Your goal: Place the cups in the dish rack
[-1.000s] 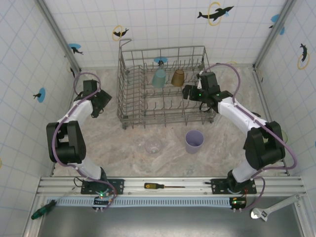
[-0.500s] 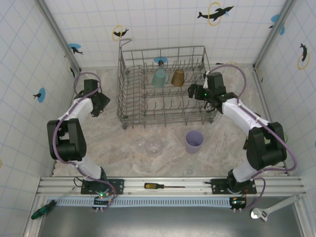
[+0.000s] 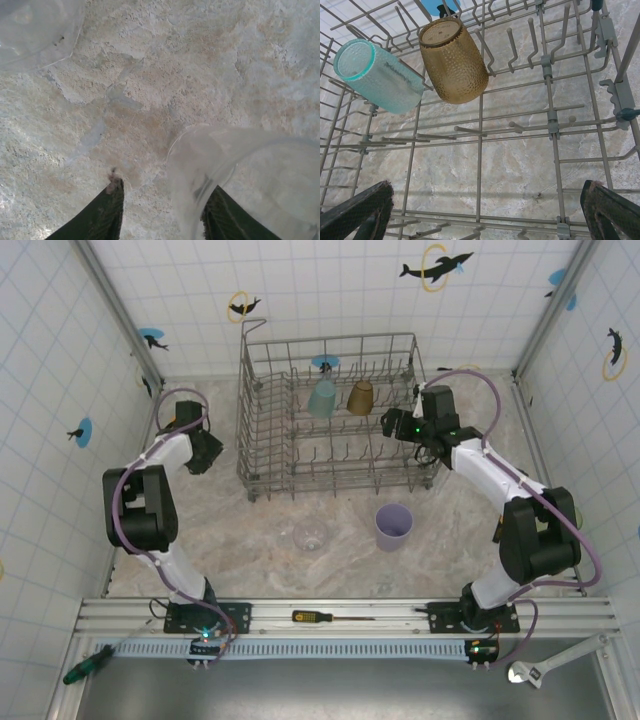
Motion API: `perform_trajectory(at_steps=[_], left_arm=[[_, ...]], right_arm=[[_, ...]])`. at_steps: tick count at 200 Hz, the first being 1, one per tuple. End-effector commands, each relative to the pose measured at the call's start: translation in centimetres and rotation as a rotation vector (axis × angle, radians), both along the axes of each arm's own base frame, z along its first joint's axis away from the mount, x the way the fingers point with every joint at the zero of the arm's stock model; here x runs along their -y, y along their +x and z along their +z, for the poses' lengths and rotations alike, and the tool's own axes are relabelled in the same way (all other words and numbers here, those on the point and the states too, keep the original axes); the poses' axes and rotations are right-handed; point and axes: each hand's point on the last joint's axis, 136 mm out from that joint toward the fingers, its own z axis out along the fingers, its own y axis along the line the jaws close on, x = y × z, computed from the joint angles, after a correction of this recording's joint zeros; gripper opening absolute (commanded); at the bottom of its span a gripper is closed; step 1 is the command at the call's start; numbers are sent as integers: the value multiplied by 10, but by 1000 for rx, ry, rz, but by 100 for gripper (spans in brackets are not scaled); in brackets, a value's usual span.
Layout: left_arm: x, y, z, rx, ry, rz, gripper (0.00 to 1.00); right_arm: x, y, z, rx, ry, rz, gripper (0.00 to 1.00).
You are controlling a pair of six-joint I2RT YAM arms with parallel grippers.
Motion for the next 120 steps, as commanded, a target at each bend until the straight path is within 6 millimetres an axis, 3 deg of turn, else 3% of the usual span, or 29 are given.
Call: perform_trajectory(at_steps=[1, 25, 63, 120], left_arm=[[-5, 5, 2, 6, -9, -8, 27], [-8, 2, -1, 1, -11, -7, 0], [-12, -1, 3, 22, -28, -7, 0], [-10, 1, 47, 145, -58, -53, 0]], right_arm=[[0, 1, 9, 21, 25, -5, 100], [-3, -2, 15, 21, 47, -6, 100], [-9, -7, 30, 35, 50, -3, 100], [-11, -14, 44, 33, 58, -1, 100]])
